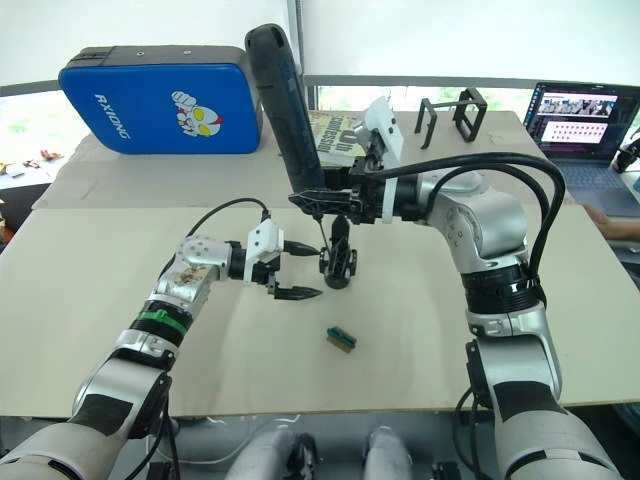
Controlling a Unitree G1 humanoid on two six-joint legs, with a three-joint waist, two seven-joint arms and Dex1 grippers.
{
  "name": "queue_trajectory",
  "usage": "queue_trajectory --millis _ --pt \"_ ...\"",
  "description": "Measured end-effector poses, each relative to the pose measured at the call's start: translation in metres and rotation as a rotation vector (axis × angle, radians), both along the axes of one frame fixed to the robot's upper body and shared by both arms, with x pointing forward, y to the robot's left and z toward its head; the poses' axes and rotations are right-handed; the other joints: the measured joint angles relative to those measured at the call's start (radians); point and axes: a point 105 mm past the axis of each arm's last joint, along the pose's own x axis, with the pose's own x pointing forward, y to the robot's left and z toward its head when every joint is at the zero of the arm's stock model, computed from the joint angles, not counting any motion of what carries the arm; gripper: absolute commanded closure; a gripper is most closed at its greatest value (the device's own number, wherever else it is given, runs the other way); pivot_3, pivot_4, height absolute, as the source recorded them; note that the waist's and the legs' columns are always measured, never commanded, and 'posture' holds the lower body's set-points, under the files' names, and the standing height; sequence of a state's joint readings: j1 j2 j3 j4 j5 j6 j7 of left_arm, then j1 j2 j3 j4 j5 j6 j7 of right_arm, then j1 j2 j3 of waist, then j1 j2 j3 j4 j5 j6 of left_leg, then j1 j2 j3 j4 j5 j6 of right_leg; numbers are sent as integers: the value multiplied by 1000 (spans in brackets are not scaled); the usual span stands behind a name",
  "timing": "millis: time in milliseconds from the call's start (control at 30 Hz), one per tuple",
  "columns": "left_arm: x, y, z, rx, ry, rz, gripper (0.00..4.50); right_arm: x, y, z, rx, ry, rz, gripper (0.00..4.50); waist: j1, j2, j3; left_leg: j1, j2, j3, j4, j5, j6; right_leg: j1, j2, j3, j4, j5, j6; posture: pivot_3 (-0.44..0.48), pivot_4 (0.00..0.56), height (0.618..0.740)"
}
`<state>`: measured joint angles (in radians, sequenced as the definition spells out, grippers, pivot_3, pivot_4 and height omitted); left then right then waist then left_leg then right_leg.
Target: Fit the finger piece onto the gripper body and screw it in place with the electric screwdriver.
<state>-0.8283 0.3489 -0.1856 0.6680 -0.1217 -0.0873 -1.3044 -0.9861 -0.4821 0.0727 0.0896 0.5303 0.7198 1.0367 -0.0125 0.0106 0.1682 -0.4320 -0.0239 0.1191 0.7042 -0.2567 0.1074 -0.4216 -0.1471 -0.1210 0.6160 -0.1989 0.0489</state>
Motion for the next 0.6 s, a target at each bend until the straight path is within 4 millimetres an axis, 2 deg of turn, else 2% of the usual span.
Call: queue_trajectory --millis 600 --pt "0 0 0 0 0 0 0 0 -1 -1 -2 -15 0 2578 0 0 0 0 0 0 0 0 0 0 0 0 0 0 0 0 150 740"
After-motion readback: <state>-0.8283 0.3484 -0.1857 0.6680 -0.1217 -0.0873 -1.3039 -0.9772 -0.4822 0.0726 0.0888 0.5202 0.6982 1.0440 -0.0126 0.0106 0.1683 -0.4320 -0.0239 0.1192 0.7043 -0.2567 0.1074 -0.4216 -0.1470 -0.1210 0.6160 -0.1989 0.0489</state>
